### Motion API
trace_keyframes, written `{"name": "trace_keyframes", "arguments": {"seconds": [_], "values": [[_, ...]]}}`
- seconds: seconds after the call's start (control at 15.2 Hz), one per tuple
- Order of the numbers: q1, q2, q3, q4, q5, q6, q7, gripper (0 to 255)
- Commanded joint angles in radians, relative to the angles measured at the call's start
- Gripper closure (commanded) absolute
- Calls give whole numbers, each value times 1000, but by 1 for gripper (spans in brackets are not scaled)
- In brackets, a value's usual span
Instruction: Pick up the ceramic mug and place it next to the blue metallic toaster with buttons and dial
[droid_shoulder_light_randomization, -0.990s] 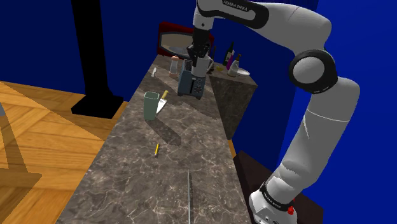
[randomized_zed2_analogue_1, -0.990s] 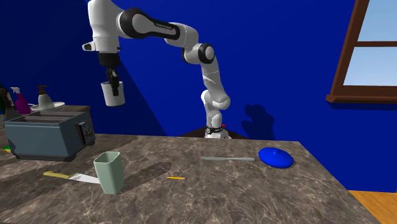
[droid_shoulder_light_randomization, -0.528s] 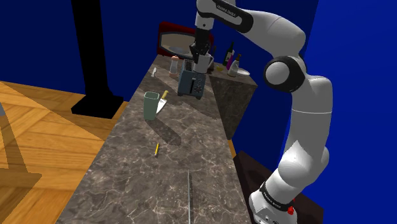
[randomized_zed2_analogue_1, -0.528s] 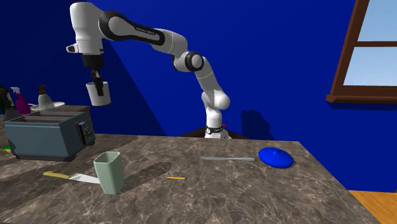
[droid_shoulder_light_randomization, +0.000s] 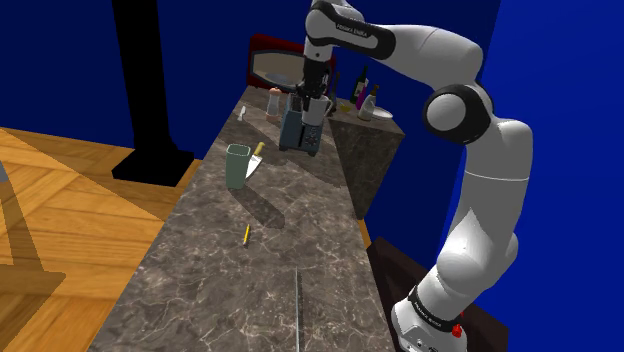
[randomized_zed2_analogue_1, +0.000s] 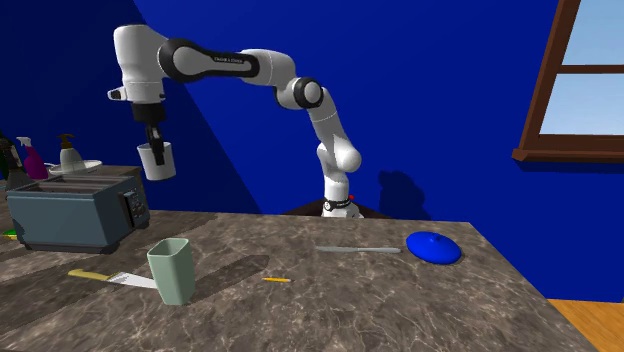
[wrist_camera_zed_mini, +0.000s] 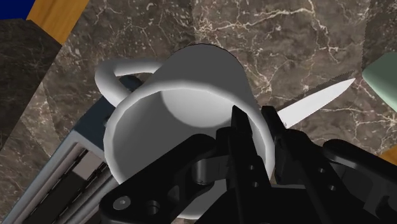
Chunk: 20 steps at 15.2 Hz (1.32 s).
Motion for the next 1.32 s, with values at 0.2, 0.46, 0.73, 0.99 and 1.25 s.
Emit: {"name": "trace_keyframes", "arguments": {"seconds": [0.2, 0.46, 0.73, 0.99, 1.25], "values": [[-6, -24, 0, -104, 3, 81, 5, 255], [-10, -34, 0, -174, 4, 140, 8, 255], [-12, -39, -1, -235, 4, 196, 12, 255], [-14, -40, -1, -289, 3, 250, 16, 255], [-16, -36, -2, -338, 1, 302, 20, 255]]}}
